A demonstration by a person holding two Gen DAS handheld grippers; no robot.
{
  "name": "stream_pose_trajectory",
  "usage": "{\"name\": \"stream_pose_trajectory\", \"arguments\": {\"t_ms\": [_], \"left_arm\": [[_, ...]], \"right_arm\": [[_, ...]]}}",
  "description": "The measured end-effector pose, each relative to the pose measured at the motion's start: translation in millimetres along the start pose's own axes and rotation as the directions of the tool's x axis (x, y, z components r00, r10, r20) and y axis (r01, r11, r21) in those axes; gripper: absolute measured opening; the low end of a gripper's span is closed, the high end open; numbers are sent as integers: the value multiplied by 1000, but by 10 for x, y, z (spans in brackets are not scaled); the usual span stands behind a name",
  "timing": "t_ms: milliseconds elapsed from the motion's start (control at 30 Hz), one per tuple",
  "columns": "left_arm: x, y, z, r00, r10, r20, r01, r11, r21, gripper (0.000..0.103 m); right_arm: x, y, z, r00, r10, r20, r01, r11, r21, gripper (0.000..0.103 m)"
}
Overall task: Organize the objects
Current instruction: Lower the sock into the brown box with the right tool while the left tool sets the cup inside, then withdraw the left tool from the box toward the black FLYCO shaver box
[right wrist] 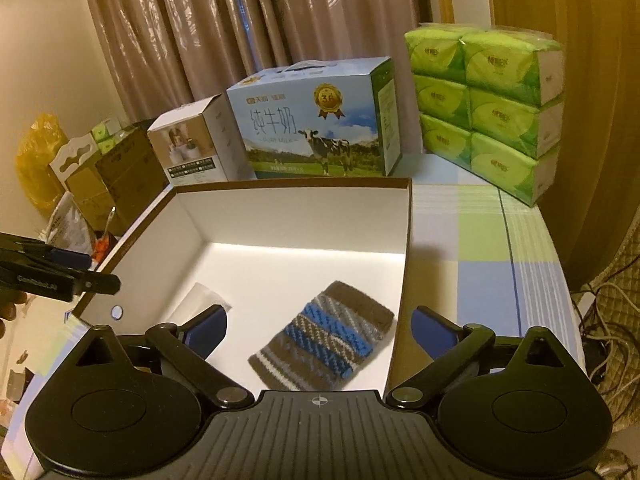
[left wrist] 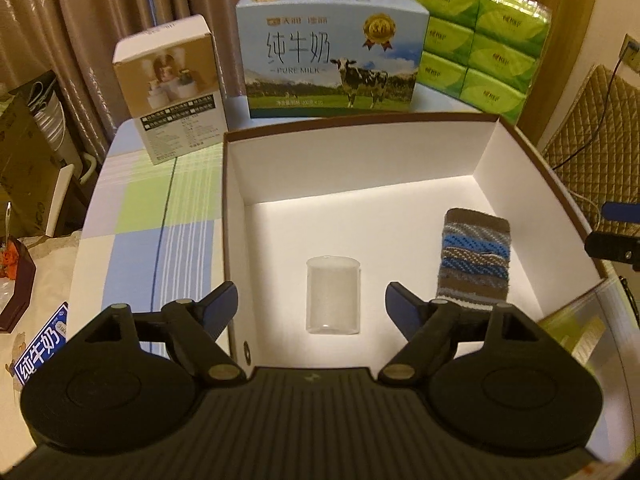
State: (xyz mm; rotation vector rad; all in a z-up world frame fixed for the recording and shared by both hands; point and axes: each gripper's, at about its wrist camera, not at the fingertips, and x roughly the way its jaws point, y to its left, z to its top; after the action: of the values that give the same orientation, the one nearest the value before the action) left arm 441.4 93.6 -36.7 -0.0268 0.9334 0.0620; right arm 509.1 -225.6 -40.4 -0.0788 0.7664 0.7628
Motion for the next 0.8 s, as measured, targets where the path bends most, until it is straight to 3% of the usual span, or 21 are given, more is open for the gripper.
{"name": "stream_pose_trajectory", "arguments": {"t_ms": [233, 800], "left_arm": [[-331, 18, -168, 1000, -12, 24, 12, 1000, -11, 78], [-861, -64, -750, 998, -59, -1, 59, 997, -42, 80]], "right_arm": [[-256, 46, -159, 1000, 1, -3, -1, 1000, 26, 98], [-856, 231, -739, 1000, -17, -8, 18, 995, 100, 99]]}}
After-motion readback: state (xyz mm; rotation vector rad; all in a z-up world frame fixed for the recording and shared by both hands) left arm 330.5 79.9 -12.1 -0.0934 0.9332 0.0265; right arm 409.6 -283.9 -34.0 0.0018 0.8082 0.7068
